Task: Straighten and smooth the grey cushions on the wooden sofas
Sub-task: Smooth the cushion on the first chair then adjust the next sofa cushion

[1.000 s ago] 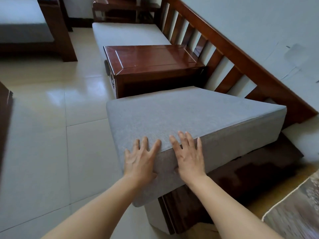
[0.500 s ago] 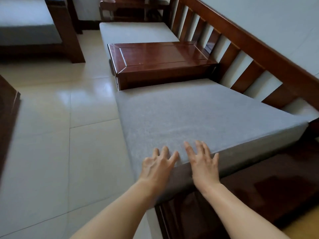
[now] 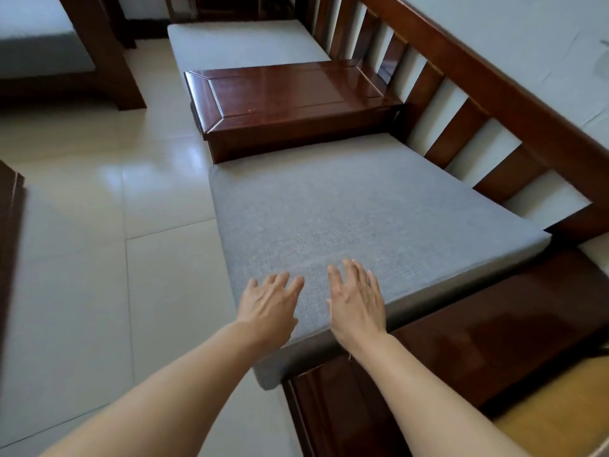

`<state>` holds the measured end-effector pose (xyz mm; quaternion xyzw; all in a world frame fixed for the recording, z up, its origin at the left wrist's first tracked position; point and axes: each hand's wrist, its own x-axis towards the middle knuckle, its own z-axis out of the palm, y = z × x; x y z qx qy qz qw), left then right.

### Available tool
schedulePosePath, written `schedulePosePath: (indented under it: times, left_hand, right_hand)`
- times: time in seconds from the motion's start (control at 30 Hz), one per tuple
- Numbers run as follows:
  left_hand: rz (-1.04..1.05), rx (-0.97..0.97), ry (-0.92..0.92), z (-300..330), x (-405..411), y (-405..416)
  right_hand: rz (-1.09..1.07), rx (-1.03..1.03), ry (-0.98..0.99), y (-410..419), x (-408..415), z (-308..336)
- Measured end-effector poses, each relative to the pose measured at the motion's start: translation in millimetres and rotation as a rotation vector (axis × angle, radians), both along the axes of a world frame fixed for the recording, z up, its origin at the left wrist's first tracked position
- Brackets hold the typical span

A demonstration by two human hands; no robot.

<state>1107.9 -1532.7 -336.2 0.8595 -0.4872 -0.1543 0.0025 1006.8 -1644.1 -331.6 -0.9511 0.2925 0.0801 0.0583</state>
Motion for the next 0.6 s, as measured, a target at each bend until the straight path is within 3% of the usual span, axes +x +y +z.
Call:
schedulePosePath:
  times: [0.23,0.6]
  left_hand:
    - [-0.081,0.058,0.071,32.4,29.4,23.5]
    - [-0.508,0.2,0.071,47.8,132.6,23.0]
  right_hand:
    - [-0.033,0.041,0.04,33.7,18.0,31.7]
    - [-0.471,0.054,0.119,62.1,79.9,39.2]
